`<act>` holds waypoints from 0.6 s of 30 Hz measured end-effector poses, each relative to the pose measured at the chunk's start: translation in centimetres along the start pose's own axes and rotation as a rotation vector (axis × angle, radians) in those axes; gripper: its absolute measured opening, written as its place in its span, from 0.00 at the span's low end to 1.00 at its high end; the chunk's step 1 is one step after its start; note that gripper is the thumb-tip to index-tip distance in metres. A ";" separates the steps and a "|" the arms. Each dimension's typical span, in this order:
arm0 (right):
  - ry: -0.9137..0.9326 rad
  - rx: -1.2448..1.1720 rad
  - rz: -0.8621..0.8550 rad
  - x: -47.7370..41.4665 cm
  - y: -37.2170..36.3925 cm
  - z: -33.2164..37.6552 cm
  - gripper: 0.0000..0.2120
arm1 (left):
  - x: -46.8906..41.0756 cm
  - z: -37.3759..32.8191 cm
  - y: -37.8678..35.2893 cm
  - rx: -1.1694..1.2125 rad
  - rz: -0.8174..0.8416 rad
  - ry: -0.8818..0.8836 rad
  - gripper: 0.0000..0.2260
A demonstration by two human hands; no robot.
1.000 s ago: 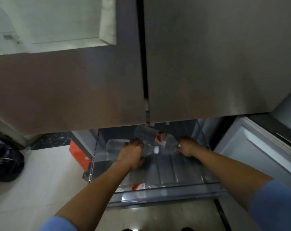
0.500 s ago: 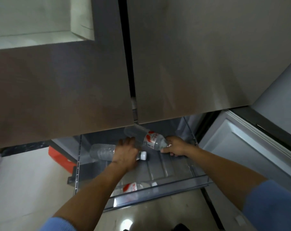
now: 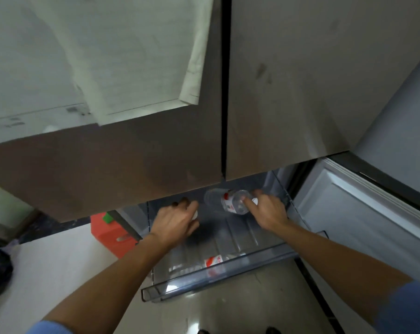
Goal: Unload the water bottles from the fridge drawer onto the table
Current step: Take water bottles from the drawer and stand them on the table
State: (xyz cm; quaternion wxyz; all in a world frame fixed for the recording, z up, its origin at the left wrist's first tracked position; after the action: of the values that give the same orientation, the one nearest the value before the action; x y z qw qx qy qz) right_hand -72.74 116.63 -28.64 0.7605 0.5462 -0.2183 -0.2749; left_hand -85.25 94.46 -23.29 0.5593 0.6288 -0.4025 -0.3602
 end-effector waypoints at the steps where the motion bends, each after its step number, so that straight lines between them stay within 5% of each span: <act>1: 0.007 0.010 -0.031 0.4 0.4 0.3 0.23 | 0.4 0.3 0.3 -0.013 -0.002 0.002 0.14; 10: 0.220 0.171 -0.171 1.6 6.2 2.5 0.16 | 5.6 1.1 4.3 0.092 -0.304 0.276 0.15; 18: 0.424 0.042 -0.290 5.4 13.0 4.7 0.10 | 14.0 -4.5 10.2 0.097 -0.660 0.528 0.12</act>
State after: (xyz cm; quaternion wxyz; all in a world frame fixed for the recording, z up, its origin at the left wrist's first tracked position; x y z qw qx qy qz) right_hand -69.31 113.08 -14.64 0.7304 0.6330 0.0210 -0.2557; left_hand -76.46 83.08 -12.67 0.4678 0.8201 -0.0391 -0.3273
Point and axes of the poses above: each hand's wrist, its own x-axis away from the middle knuckle, its own y-axis out of the back of the hand, z = x × y, the point moved 4 cm from there along -x, towards the middle knuckle, and after that the axes turned 11 degrees about x, right-handed, at the moved point
